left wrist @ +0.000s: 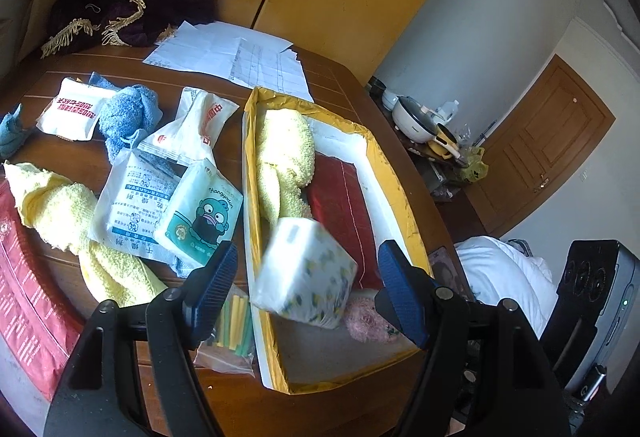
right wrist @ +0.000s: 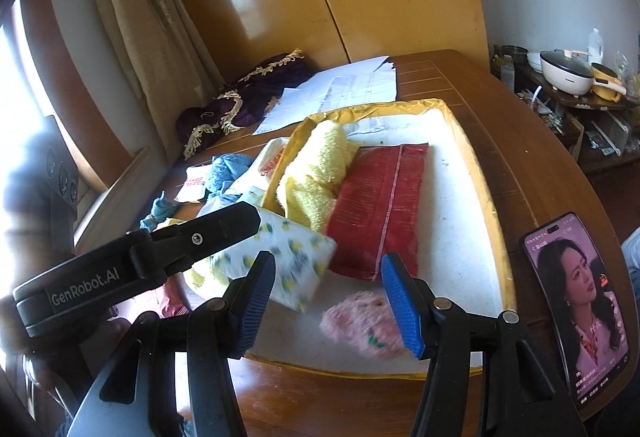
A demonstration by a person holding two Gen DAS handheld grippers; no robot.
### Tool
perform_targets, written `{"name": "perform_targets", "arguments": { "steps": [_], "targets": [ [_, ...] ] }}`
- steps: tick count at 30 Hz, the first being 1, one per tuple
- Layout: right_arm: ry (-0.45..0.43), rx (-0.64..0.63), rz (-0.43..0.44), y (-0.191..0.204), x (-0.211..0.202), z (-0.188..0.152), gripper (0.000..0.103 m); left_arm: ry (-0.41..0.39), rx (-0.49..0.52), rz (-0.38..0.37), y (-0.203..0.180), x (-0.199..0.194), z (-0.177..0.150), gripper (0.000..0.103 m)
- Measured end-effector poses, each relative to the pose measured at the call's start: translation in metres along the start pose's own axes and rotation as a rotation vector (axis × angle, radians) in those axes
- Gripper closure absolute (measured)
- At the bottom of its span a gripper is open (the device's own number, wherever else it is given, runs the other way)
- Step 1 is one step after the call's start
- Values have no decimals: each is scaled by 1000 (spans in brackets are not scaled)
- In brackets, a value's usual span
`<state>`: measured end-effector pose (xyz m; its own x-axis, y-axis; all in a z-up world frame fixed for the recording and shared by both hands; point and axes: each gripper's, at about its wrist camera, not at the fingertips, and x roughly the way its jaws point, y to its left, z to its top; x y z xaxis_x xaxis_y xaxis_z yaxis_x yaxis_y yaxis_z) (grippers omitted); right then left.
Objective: Organize soft objects
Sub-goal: 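Lower the white tissue pack into the box and open the left gripper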
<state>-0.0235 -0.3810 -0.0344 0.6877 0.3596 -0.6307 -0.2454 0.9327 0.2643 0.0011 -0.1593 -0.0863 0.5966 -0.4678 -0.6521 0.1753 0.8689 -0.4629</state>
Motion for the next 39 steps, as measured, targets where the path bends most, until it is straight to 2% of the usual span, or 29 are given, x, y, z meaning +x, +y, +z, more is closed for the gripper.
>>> {"name": "perform_targets", "arguments": {
  "steps": [11,25,39],
  "targets": [
    [6,-2,15,3,2,-2,45,-21,-48,-18,14,-15,-3,31],
    [26,-23,86,15,7,-6,45,-38,-103,19,34,-27,-12,31],
    [48,-31,103,23,16,-9,45,-34,-143,61,54,-30,-22,31]
  ]
}}
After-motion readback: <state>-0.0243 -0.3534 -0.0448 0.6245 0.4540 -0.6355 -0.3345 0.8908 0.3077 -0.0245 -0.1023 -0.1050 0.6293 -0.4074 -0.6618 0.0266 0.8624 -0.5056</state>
